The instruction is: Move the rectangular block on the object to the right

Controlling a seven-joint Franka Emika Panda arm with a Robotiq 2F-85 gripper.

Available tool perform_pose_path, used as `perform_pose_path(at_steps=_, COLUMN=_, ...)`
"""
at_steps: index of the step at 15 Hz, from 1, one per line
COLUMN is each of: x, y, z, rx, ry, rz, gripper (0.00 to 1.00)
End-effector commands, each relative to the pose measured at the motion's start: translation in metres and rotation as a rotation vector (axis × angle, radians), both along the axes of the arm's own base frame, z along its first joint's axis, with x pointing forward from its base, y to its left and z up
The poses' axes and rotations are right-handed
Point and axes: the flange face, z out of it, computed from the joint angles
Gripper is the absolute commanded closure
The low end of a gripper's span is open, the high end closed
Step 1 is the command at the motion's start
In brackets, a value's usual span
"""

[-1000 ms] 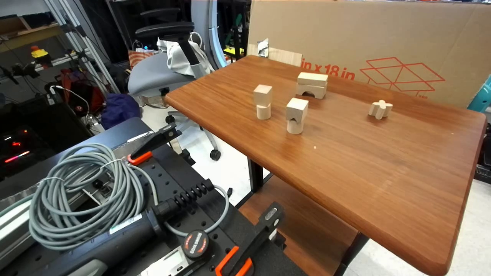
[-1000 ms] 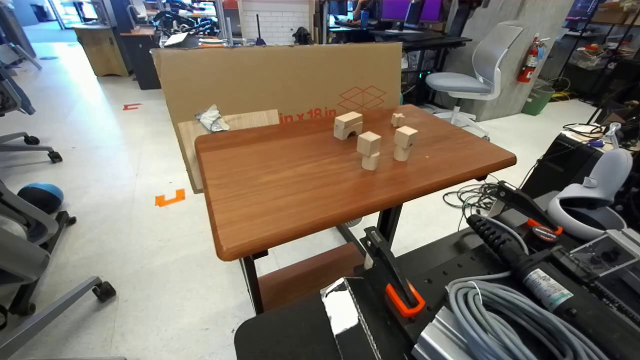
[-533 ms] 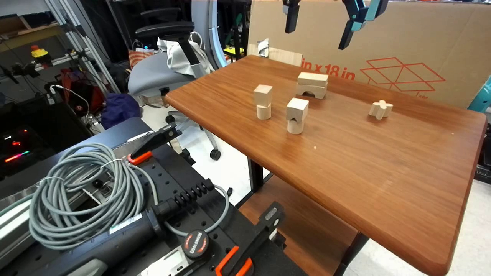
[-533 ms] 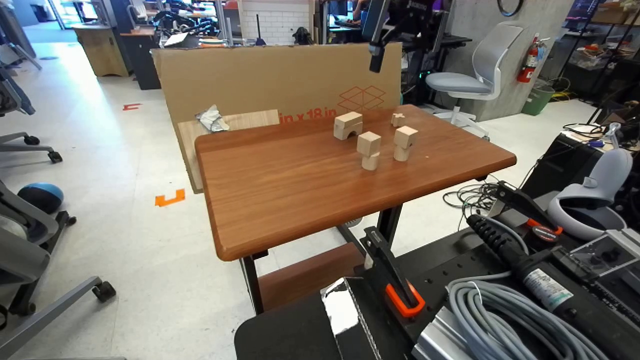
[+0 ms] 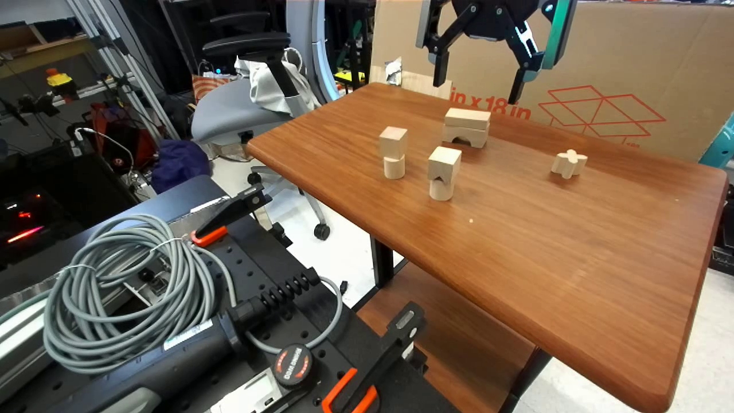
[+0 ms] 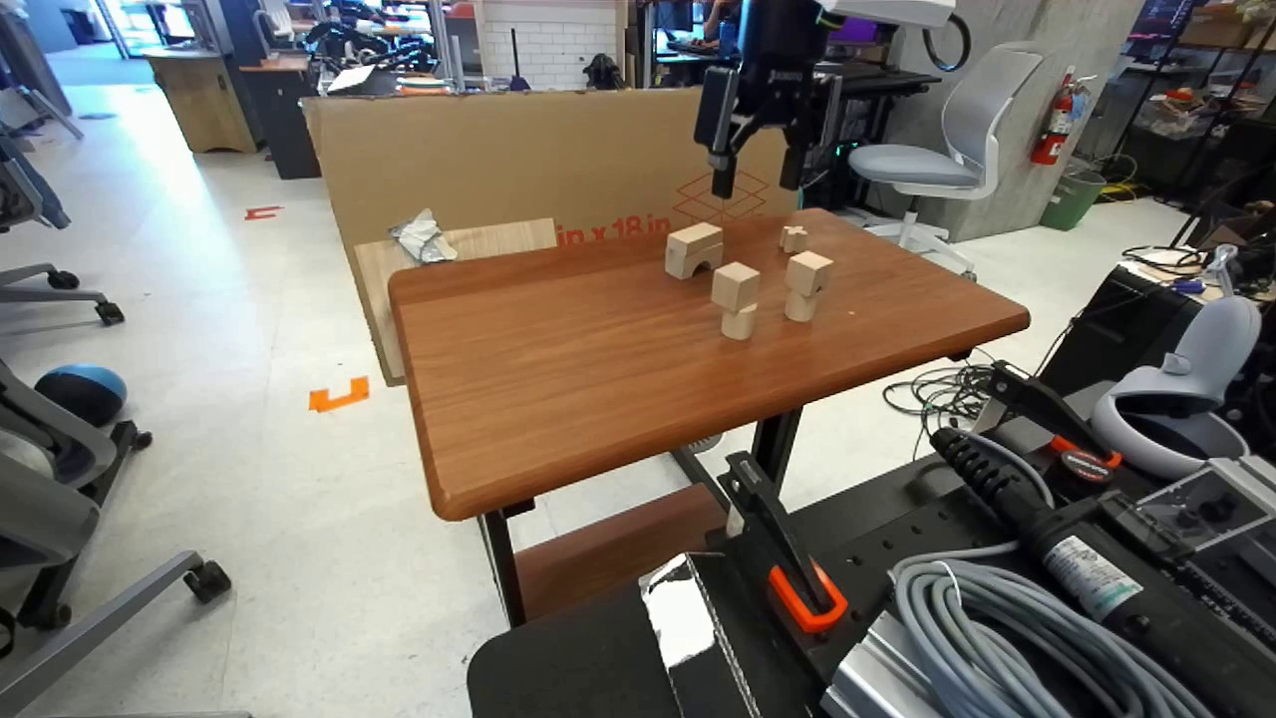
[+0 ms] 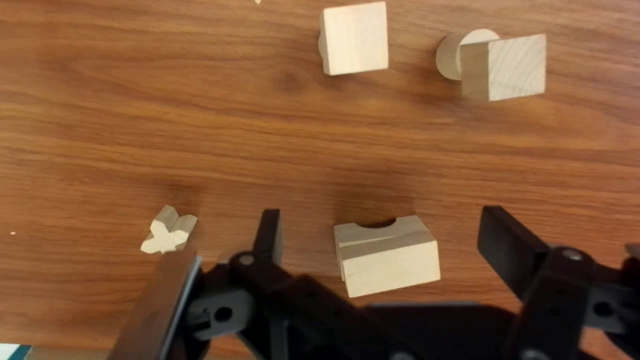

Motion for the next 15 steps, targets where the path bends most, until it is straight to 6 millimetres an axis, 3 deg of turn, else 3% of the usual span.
perform_pose_path(at_steps=1, x=0.015, y=0.008, z=-0.012, rx=-0.051, ry=-0.006, rz=0.044, gripper=0.00)
perform_pose_path(at_steps=8, x=0.024, y=0.032, z=-0.034, rx=-0.089, ry=0.013, rz=0.110, gripper=0.00)
perform_pose_path(at_steps=15, x=0.032, y=0.048, z=-0.041, rx=-0.118, ry=0.004, rz=0.132, gripper=0.00)
